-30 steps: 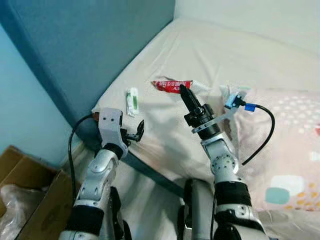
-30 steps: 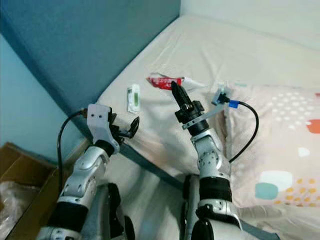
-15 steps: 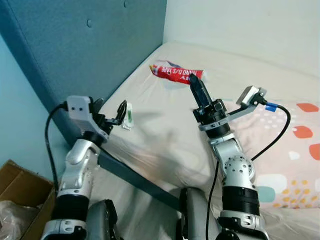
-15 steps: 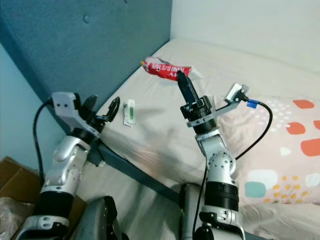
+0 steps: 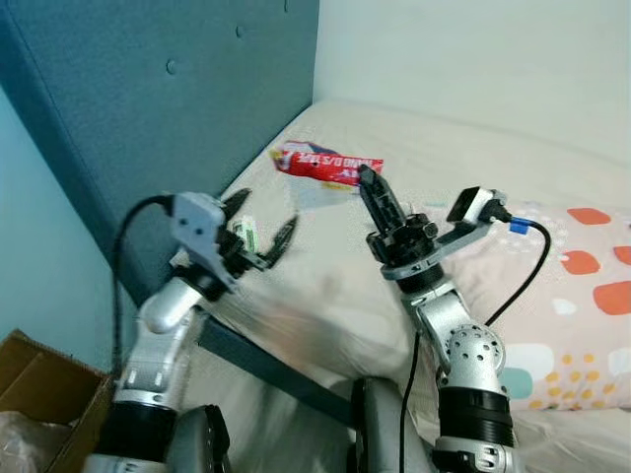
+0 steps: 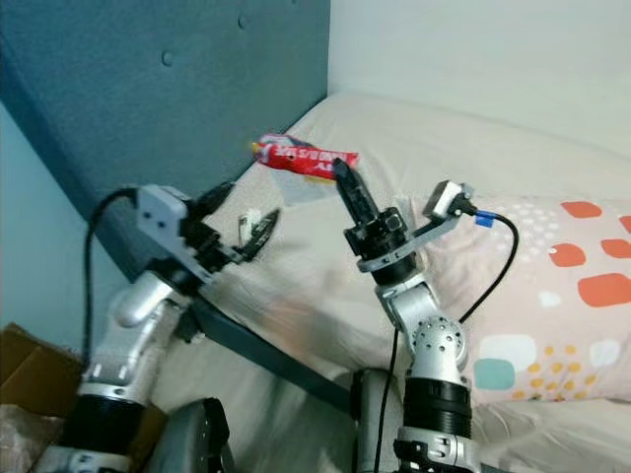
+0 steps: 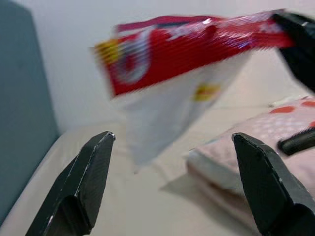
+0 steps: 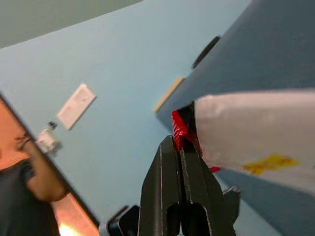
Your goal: Clean up the room
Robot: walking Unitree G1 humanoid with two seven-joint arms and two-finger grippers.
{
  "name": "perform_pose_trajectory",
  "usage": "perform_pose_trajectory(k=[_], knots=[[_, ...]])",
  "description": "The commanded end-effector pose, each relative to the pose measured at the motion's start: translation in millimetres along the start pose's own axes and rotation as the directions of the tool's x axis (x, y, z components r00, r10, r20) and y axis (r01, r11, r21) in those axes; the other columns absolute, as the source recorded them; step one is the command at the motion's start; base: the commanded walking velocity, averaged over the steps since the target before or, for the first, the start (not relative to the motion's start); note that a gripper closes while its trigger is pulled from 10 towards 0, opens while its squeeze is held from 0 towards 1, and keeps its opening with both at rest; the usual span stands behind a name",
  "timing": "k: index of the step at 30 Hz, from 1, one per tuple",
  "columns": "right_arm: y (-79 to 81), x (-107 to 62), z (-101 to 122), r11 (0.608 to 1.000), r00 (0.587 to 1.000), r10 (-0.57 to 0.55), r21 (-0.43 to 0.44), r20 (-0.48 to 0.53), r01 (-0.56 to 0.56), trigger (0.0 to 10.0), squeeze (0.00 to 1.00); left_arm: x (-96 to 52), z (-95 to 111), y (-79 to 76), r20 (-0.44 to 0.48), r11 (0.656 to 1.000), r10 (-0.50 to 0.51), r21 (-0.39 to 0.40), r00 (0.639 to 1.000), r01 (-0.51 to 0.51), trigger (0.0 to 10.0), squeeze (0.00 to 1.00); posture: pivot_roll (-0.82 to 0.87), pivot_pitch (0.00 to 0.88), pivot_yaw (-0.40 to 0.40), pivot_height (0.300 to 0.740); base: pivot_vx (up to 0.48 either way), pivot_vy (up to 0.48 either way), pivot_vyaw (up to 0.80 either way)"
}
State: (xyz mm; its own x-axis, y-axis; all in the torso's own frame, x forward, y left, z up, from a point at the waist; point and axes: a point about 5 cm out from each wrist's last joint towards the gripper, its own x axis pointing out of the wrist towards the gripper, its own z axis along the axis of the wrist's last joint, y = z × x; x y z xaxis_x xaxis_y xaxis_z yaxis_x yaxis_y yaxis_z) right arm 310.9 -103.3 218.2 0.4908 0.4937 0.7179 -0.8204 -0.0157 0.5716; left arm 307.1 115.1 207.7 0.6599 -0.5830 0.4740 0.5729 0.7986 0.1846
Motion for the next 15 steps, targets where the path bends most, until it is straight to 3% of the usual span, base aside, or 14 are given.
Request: perform_pose_trajectory(k=[1, 6, 15], knots=[[3.4, 1.7, -19.8, 0.995, 0.999, 0.035, 0.092, 0.030, -0.038, 0.0, 0.00, 0.7, -1.7, -8.9, 0.012, 0.999, -0.029, -0.028, 1.000, 0.029, 10.0, 0.00, -0.07, 0.089, -0.045, 0.555, 0.000, 0.000, 0.00], [10.3, 3.0, -36.7, 0.984, 0.997, 0.078, 0.164, -0.019, -0.073, 0.0, 0.00, 3.9, -9.0, -15.7, 0.003, 0.999, -0.017, -0.042, 1.000, 0.018, 10.0, 0.00, -0.08, 0.079, -0.044, 0.555, 0.000, 0.000, 0.00], [12.2, -3.5, -43.2, 0.977, 0.995, 0.075, 0.202, -0.061, -0.061, 0.0, 0.00, 6.4, -7.6, -16.1, 0.020, 0.998, -0.002, -0.064, 1.000, 0.003, 10.0, 0.00, -0.08, 0.073, -0.046, 0.555, 0.000, 0.000, 0.00]])
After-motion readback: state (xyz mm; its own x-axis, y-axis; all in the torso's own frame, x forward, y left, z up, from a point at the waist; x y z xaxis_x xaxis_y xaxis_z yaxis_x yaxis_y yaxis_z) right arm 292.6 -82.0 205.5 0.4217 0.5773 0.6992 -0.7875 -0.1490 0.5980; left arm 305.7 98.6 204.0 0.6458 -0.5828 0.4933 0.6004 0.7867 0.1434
